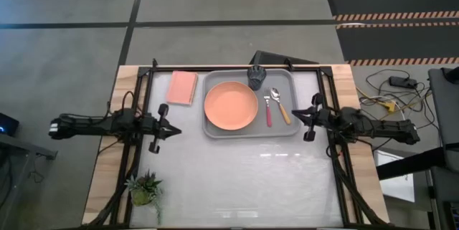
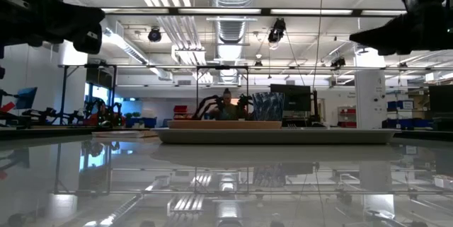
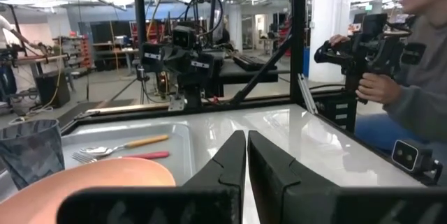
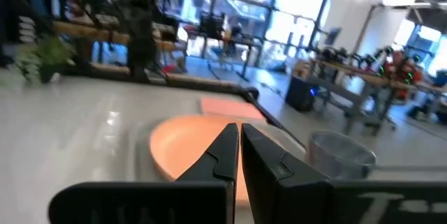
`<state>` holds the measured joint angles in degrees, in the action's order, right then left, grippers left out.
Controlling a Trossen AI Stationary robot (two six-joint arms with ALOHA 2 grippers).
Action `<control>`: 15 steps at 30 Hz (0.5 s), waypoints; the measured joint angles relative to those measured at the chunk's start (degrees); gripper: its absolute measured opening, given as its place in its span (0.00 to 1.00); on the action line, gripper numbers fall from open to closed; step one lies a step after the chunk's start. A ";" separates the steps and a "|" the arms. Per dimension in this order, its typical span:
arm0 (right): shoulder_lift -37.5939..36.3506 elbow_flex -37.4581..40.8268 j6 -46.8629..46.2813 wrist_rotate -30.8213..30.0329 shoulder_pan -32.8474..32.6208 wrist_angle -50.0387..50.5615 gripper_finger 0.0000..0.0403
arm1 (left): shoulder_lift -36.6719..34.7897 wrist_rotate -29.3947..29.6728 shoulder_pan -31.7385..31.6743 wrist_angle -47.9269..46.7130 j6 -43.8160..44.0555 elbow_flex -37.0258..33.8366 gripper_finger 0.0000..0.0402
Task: Pick and place plate/cup/fork/spoon on tray
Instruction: Return to Home Position
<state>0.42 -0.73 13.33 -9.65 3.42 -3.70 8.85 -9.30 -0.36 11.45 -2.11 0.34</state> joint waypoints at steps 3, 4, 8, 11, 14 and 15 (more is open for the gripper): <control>-0.37 0.00 0.12 -2.42 0.01 0.82 0.02 | 0.90 0.12 0.00 -0.01 0.00 0.00 0.00; -0.39 0.00 0.18 -2.89 0.12 0.78 0.02 | 1.15 0.15 0.00 -0.01 0.04 -0.02 0.00; -0.39 0.00 -1.36 -4.34 0.35 0.96 0.02 | 2.25 0.15 0.00 -0.02 0.09 -0.04 0.00; -0.41 0.00 -3.39 -4.33 0.37 1.05 0.02 | 3.06 0.15 0.00 -0.06 0.13 -0.04 0.00; -0.41 0.02 -5.45 -4.33 0.37 1.09 0.02 | 3.87 0.15 0.00 0.02 0.15 -0.07 0.00; -0.41 0.02 -6.21 -4.33 0.37 1.11 0.02 | 4.06 0.15 0.00 -0.03 0.17 -0.07 0.00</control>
<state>0.01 -0.71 7.13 -13.98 3.79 -2.59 12.91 -9.15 -0.36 11.42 -1.94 0.27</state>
